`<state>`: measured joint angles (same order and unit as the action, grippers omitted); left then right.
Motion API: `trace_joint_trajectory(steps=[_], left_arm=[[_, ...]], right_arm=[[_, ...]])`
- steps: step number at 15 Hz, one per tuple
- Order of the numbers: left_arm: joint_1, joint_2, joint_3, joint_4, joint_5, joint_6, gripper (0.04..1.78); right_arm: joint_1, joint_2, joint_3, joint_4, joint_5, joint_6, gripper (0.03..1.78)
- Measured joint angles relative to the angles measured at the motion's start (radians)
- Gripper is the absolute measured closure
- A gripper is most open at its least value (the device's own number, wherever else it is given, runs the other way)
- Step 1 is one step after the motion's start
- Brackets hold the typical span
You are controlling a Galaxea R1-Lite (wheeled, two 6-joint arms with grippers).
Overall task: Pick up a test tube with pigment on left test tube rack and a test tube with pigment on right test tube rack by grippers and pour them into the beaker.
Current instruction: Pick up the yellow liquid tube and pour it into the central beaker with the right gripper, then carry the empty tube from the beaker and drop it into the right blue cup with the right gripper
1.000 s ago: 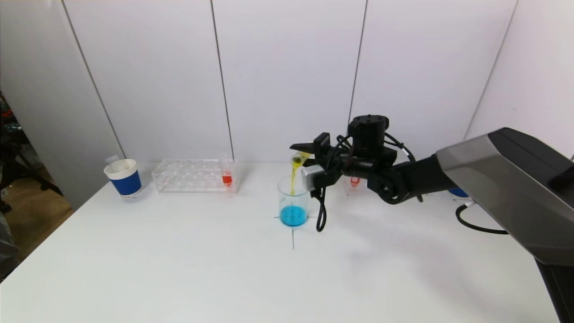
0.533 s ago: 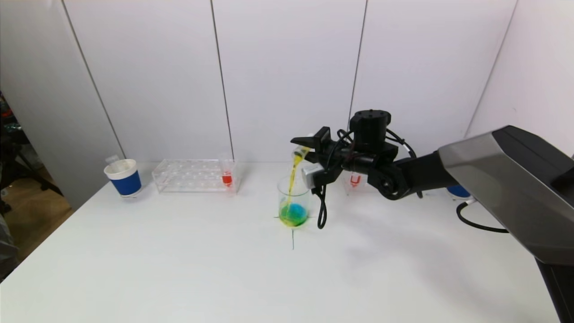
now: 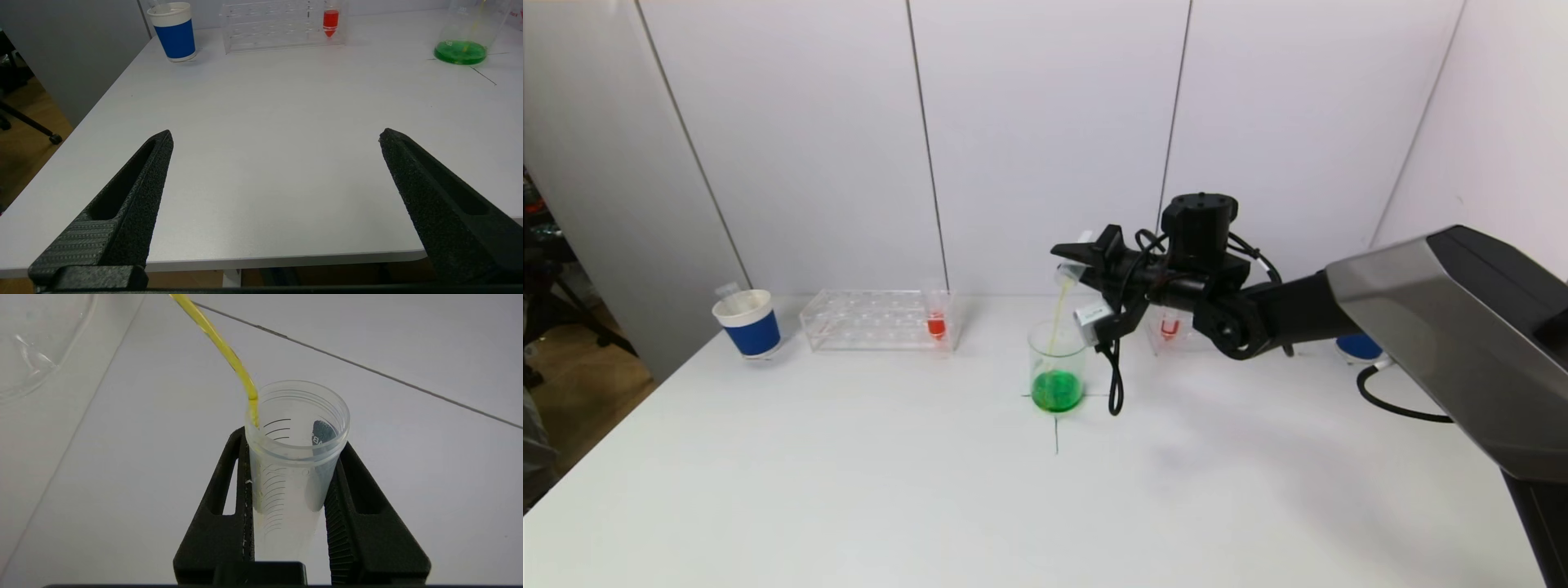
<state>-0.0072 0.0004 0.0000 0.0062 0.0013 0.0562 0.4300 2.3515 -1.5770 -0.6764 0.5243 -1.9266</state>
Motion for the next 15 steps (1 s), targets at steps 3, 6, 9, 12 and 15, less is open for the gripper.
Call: trace_joint_trajectory(steps=[3,6,9,12,15], left_arm=[[0.0,0.0,0.0,0.0,0.0,0.0,0.06],[0.0,0.0,0.0,0.0,0.0,0.0,0.06],[0.0,0.0,0.0,0.0,0.0,0.0,0.06],[0.0,0.0,0.0,0.0,0.0,0.0,0.06],[0.0,0.0,0.0,0.0,0.0,0.0,0.06]], right_arm=[[0.0,-0.008,-0.001,-0.004,0.0,-0.061,1.26],[0.002,-0.014,0.002,-0.024,0.0,-0.09,1.26],[0.009,-0.02,0.003,-0.026,0.0,-0.093,1.26],[0.011,-0.023,0.004,-0.026,0.0,-0.093,1.26],[0.014,-0.024,0.007,-0.027,0.001,-0.085,1.26]])
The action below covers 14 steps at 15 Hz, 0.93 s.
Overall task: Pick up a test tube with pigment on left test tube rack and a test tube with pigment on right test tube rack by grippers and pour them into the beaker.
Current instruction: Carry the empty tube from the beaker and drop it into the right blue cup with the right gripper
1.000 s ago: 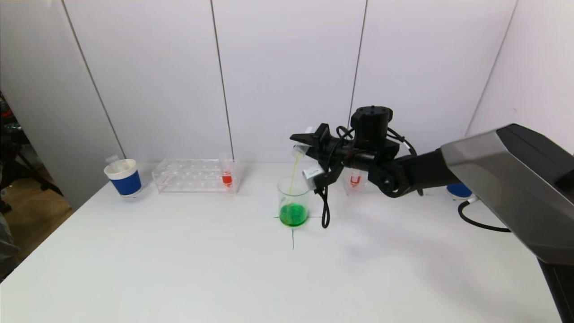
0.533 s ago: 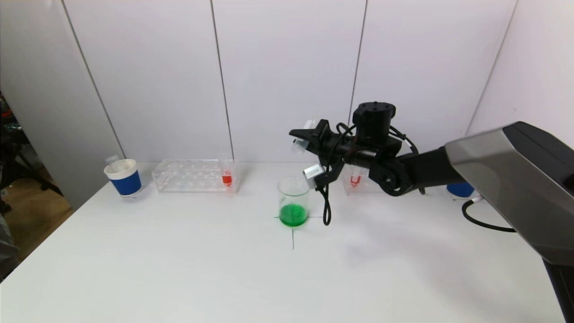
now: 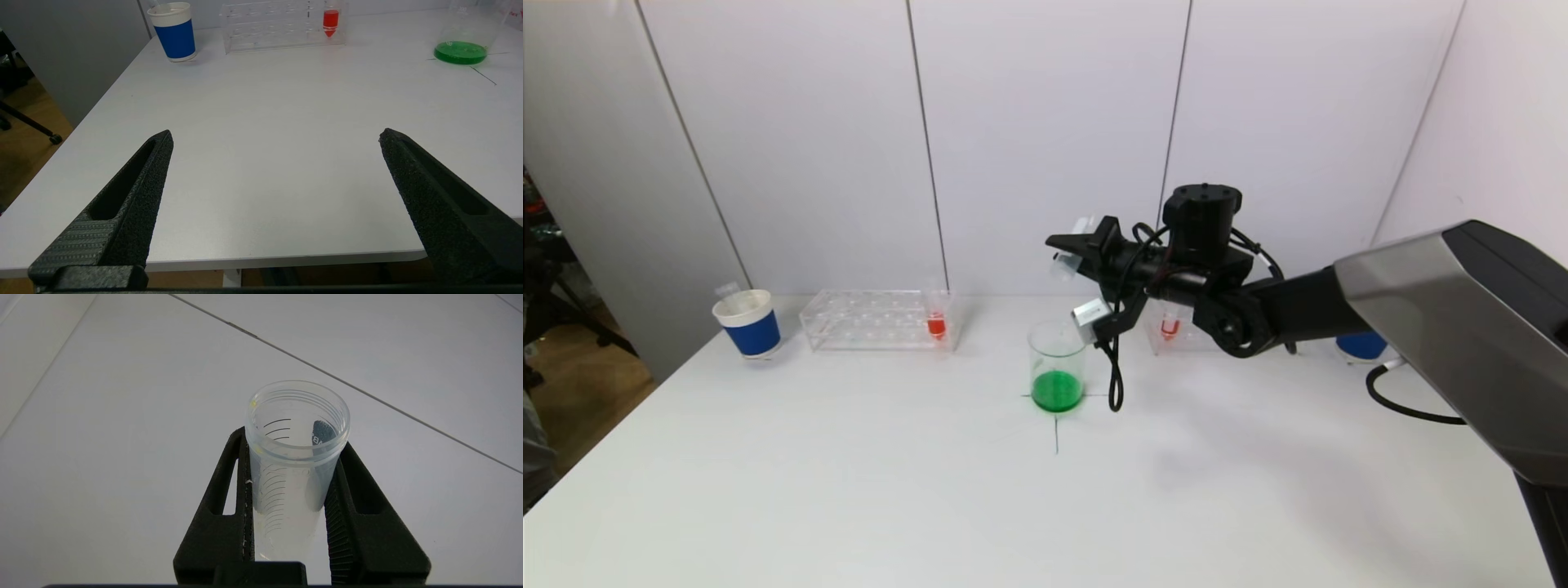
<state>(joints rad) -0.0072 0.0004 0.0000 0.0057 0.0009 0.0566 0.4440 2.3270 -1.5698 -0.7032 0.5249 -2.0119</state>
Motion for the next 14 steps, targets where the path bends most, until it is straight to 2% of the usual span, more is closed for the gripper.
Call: trace_joint_trajectory(steps=[3,6,11,14], left_arm=[[0.0,0.0,0.0,0.0,0.0,0.0,0.06],[0.0,0.0,0.0,0.0,0.0,0.0,0.06],[0.0,0.0,0.0,0.0,0.0,0.0,0.06],[0.0,0.0,0.0,0.0,0.0,0.0,0.06]], right_arm=[[0.002,-0.001,0.015,0.001,0.004,0.04,1.26],[0.006,-0.004,0.034,-0.003,0.004,0.166,1.26],[0.0,-0.012,0.044,-0.03,0.004,0.328,1.26],[0.002,-0.017,0.05,-0.056,-0.004,0.483,1.26]])
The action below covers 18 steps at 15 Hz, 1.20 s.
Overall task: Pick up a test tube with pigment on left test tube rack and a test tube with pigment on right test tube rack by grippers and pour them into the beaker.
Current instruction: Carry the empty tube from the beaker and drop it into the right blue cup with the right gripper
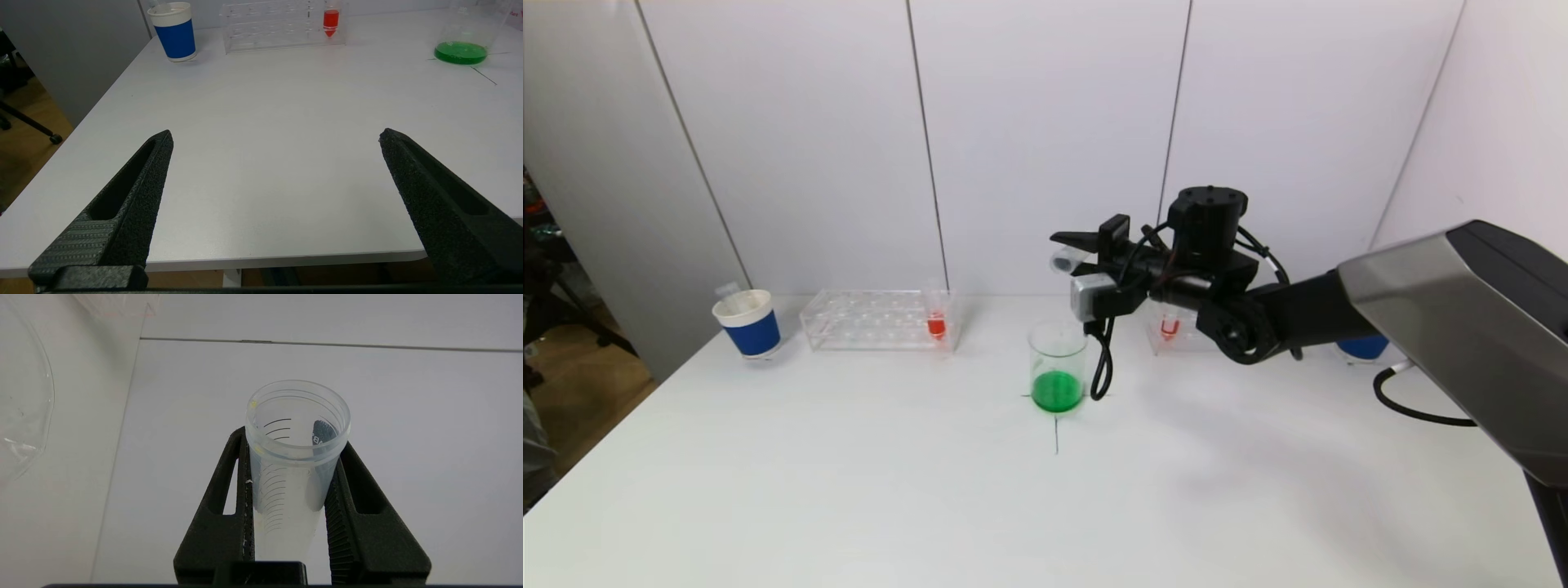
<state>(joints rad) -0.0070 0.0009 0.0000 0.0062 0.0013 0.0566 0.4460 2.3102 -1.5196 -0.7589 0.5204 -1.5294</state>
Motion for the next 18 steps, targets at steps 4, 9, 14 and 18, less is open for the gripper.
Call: trace_joint_trajectory(steps=[4,9,14,18], left_arm=[[0.0,0.0,0.0,0.0,0.0,0.0,0.06],[0.0,0.0,0.0,0.0,0.0,0.0,0.06],[0.0,0.0,0.0,0.0,0.0,0.0,0.06],[0.0,0.0,0.0,0.0,0.0,0.0,0.06]], right_arm=[[0.013,-0.029,0.006,-0.011,-0.064,0.244,1.26],[0.05,-0.107,0.025,-0.033,-0.246,0.677,1.26],[0.089,-0.218,0.052,0.004,-0.57,1.112,1.26],[0.077,-0.336,0.068,0.251,-0.756,1.414,1.26]])
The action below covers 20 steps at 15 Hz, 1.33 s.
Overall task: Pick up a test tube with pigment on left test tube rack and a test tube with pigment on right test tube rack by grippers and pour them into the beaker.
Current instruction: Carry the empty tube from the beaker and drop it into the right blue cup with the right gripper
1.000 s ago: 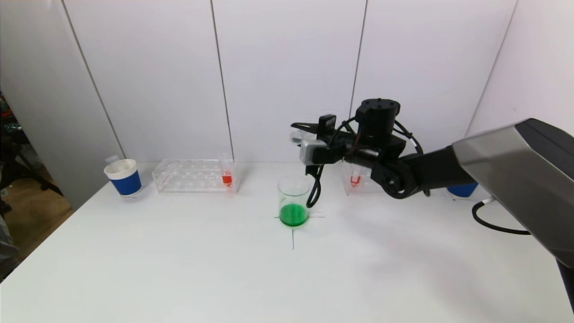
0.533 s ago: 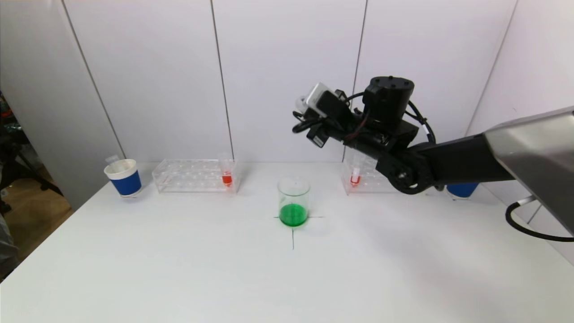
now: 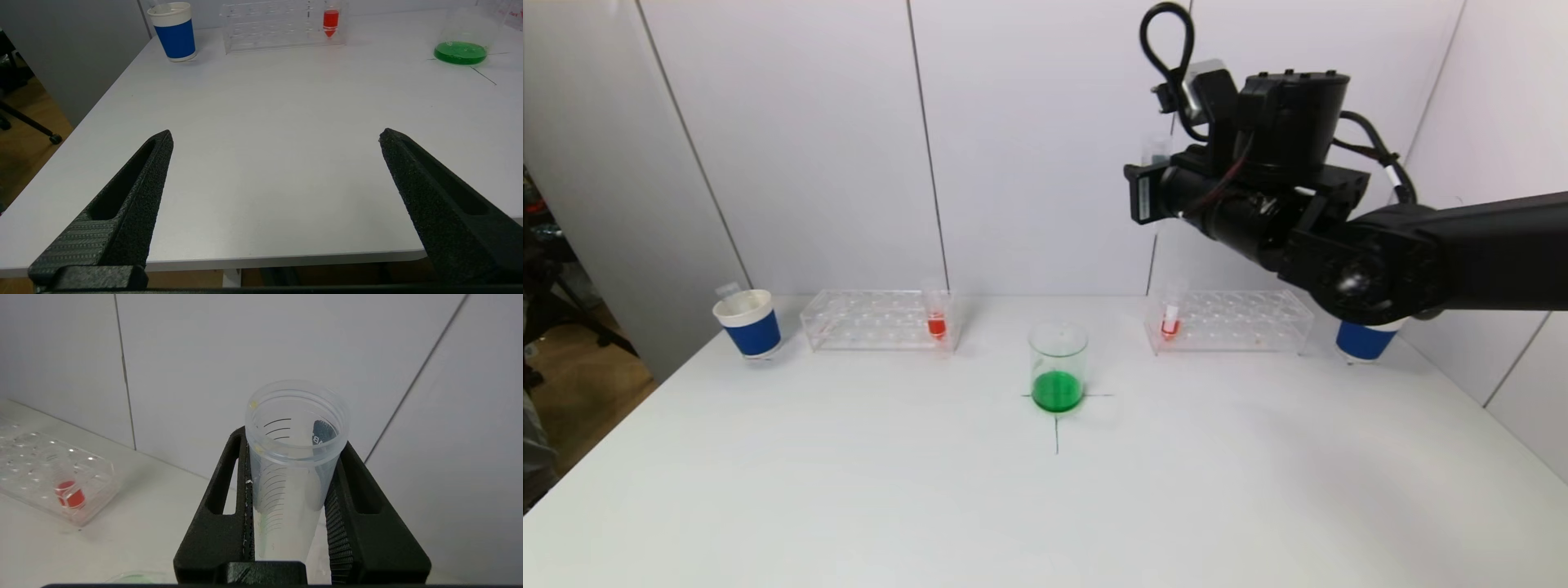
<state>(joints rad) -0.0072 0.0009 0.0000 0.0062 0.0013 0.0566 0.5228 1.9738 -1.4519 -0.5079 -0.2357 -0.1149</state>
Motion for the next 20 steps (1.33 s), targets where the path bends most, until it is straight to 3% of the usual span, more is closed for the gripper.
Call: trace_joint_trajectory(steps=[2,3,9,12,16,20], left_arm=[[0.0,0.0,0.0,0.0,0.0,0.0,0.06],[0.001,0.0,0.0,0.0,0.0,0.0,0.06],[0.0,0.0,0.0,0.0,0.0,0.0,0.06],[0.0,0.0,0.0,0.0,0.0,0.0,0.06],[0.0,0.0,0.0,0.0,0.0,0.0,0.06],[0.0,0.0,0.0,0.0,0.0,0.0,0.06]], right_arm=[[-0.069,-0.058,0.016,0.111,-0.009,0.111,1.26],[-0.11,-0.083,0.036,0.119,-0.007,0.131,1.26],[-0.381,-0.205,0.232,0.124,0.02,0.162,1.26],[-0.518,-0.22,0.264,0.117,0.09,0.187,1.26],[-0.654,-0.177,0.228,0.045,0.147,0.192,1.26],[-0.732,-0.088,0.188,0.008,0.176,0.192,1.26]])
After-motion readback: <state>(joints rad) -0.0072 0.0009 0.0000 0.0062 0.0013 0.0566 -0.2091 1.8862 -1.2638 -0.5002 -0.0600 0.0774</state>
